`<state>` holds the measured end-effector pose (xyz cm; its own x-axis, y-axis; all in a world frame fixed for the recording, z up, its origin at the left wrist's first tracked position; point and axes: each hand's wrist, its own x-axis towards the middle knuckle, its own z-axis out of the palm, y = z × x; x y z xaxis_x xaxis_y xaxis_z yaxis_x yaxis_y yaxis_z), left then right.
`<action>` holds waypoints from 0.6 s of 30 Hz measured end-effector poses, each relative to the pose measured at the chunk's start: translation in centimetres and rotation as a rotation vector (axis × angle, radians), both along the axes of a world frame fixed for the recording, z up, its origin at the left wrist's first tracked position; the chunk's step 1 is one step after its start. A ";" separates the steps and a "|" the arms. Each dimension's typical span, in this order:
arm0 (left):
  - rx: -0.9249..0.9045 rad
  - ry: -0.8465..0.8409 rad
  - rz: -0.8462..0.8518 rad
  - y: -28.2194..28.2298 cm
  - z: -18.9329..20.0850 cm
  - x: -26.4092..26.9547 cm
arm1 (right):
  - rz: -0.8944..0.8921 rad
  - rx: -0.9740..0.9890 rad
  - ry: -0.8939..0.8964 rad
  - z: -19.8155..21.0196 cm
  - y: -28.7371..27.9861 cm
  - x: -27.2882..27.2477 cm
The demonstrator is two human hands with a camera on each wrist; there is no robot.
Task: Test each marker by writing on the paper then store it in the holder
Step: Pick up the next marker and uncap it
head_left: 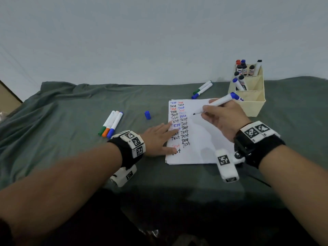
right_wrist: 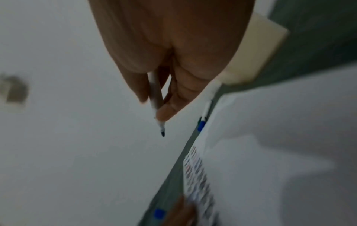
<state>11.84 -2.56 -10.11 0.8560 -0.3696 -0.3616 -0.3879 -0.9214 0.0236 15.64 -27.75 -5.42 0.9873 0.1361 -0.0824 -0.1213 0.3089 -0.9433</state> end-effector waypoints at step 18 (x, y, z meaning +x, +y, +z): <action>0.005 0.091 0.076 -0.5 -0.2 -0.3 | 0.169 -0.489 -0.146 -5.0 2.1 -4.3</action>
